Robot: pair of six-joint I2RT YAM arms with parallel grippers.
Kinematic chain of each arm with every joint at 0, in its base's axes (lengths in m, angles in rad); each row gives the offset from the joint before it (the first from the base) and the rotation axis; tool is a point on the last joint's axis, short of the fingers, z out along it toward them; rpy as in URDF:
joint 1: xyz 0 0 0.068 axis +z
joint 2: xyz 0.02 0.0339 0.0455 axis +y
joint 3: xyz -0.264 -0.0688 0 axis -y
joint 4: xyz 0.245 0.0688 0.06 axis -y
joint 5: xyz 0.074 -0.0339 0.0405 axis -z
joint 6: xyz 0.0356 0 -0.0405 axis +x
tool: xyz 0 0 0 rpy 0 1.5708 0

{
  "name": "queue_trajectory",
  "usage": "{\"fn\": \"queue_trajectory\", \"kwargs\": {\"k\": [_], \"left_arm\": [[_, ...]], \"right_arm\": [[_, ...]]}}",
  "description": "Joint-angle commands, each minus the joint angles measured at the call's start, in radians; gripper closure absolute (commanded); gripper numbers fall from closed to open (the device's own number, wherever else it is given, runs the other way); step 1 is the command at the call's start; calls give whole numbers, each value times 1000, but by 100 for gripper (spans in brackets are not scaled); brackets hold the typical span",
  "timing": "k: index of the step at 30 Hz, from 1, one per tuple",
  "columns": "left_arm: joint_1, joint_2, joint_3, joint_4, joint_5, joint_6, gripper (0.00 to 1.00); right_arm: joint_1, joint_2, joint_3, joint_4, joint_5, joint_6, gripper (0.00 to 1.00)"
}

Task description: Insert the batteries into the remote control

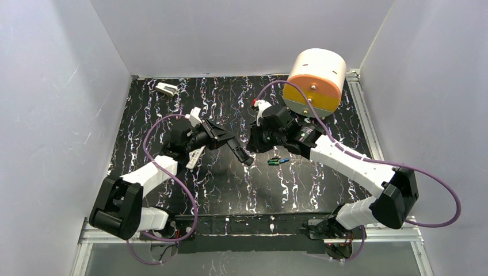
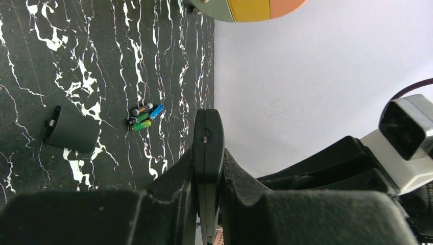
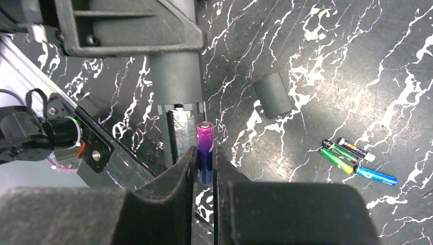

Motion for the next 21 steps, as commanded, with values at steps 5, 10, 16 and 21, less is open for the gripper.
{"fn": "queue_trajectory", "kwargs": {"k": [5, 10, 16, 21], "left_arm": [[-10, -37, -33, 49, -63, 37, 100], [-11, -34, -43, 63, -69, 28, 100], [-11, -32, -47, 63, -63, 31, 100], [-11, -25, -48, 79, -47, 29, 100]], "right_arm": [[27, 63, 132, -89, -4, 8, 82], [69, 110, 167, -146, 33, -7, 81], [89, 140, 196, -198, 96, -21, 79], [107, 162, 207, -214, 114, -37, 77]]}}
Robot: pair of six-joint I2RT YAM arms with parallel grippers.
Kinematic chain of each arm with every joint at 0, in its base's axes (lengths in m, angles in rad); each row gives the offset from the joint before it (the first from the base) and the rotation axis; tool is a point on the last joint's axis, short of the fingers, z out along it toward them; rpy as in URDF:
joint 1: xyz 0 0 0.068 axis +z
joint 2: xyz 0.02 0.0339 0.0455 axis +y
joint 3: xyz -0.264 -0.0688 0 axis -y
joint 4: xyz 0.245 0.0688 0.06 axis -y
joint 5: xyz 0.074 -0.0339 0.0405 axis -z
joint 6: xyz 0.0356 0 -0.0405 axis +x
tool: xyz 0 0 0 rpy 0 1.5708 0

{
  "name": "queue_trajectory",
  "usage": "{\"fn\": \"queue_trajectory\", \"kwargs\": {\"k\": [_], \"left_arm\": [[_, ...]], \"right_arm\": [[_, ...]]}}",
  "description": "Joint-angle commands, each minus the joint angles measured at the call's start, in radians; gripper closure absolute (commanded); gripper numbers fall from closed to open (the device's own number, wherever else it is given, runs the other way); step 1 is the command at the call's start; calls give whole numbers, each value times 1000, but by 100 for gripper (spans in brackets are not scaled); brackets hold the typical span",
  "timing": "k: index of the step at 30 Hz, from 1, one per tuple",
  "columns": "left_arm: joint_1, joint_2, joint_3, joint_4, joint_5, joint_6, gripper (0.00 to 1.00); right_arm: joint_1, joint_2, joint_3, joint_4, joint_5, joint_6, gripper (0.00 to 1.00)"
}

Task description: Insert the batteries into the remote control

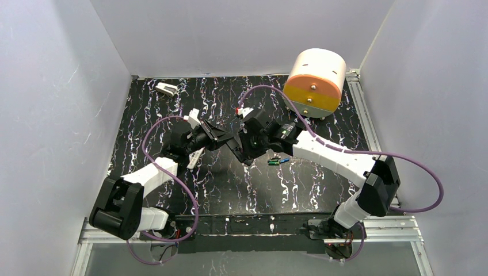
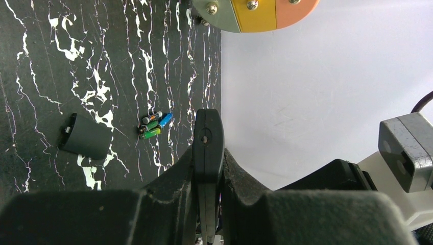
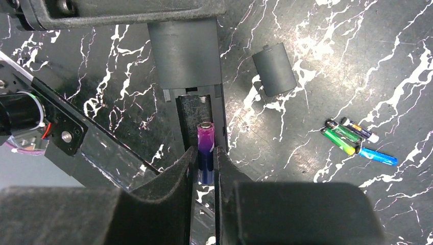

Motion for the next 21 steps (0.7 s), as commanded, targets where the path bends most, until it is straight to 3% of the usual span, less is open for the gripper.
{"fn": "queue_trajectory", "kwargs": {"k": [1, 21], "left_arm": [[-4, -20, -12, 45, 16, 7, 100], [-5, 17, -20, 104, 64, -25, 100]], "right_arm": [[15, 10, 49, -21, 41, -22, 77], [20, 25, 40, 31, 63, -10, 67]]}}
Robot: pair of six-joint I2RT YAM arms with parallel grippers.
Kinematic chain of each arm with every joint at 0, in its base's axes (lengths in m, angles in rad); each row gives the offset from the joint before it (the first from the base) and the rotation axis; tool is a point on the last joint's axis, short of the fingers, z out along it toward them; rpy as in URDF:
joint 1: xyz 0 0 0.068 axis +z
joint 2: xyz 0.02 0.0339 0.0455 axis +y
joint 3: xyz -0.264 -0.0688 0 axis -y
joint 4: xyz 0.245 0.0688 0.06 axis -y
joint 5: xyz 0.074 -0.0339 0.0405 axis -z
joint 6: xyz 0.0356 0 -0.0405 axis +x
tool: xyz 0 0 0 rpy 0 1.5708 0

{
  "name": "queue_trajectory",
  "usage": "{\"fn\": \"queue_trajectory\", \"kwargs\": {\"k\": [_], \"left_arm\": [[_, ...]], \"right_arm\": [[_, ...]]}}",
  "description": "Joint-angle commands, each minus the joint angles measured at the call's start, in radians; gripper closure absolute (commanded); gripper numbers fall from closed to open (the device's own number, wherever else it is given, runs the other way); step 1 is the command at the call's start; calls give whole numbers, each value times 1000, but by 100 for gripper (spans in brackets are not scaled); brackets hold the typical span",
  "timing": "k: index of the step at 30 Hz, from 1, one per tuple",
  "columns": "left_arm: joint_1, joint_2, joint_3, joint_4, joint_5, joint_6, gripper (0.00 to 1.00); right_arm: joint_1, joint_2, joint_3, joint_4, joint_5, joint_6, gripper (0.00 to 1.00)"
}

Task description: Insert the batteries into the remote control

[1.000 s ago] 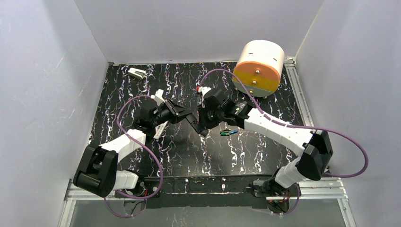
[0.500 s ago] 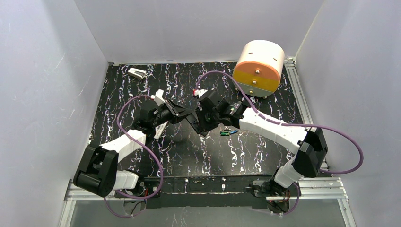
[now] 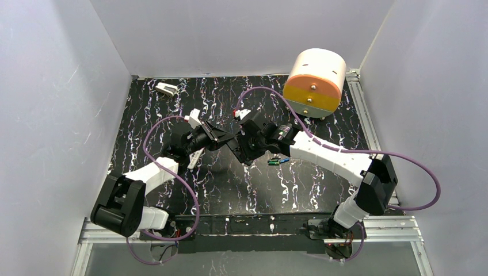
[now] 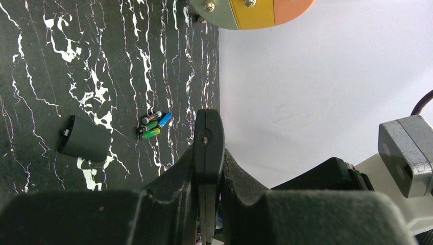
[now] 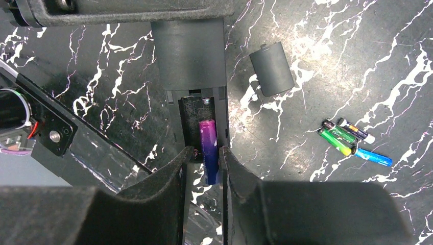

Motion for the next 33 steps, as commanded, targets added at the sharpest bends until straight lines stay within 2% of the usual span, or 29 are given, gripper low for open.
{"fn": "queue_trajectory", "kwargs": {"k": [1, 3, 7, 20, 24, 33], "left_arm": [[-4, -8, -10, 53, 40, -20, 100], [-3, -8, -10, 54, 38, -21, 100], [-3, -10, -12, 54, 41, -22, 100], [-4, -13, -5, 55, 68, -45, 100], [-4, -7, 3, 55, 87, -72, 100], [-2, 3, 16, 55, 83, -86, 100]], "right_arm": [[3, -3, 28, 42, 41, 16, 67], [4, -17, 15, 57, 58, 28, 69], [4, -26, -5, 78, 73, 39, 80], [4, -17, -37, 114, 89, 37, 82], [4, -17, -50, 136, 96, 37, 81], [4, -44, -46, 127, 109, 45, 67]]}}
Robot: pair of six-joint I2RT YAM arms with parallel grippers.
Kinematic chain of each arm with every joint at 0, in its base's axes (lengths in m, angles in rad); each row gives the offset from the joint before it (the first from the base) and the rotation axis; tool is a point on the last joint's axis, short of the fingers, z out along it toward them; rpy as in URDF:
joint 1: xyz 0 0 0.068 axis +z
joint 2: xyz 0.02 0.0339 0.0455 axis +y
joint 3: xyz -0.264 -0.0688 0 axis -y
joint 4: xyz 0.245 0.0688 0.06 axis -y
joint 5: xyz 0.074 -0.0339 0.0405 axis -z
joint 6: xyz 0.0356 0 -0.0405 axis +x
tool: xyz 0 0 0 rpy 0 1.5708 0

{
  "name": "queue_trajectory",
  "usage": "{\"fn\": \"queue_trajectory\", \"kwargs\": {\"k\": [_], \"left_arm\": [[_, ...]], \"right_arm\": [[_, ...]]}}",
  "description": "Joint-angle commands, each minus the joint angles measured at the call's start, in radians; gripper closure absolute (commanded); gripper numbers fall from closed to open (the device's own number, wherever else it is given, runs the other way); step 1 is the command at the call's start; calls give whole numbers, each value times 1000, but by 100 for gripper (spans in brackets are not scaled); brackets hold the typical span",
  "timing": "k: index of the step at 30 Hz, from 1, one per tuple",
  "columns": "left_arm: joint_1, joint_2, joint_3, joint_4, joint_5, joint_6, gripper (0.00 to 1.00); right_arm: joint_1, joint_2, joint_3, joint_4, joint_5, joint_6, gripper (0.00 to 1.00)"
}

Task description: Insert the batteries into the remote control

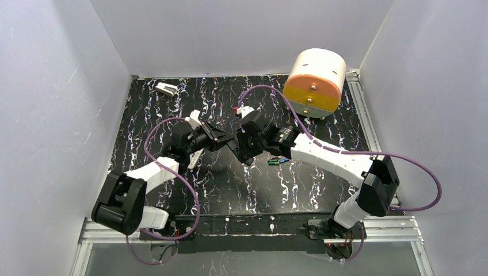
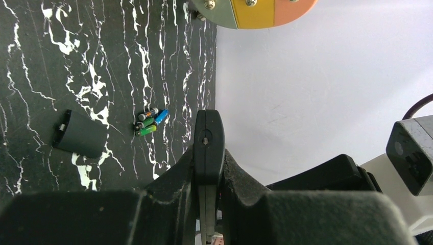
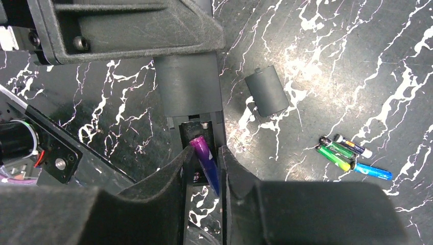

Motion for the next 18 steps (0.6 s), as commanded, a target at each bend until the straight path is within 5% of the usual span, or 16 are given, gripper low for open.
{"fn": "queue_trajectory", "kwargs": {"k": [1, 18], "left_arm": [[-3, -8, 20, 43, 76, -46, 100], [9, 3, 20, 43, 76, -38, 100]], "right_arm": [[0, -36, -3, 17, 45, 7, 66], [0, -126, -22, 71, 54, 77, 50]]}}
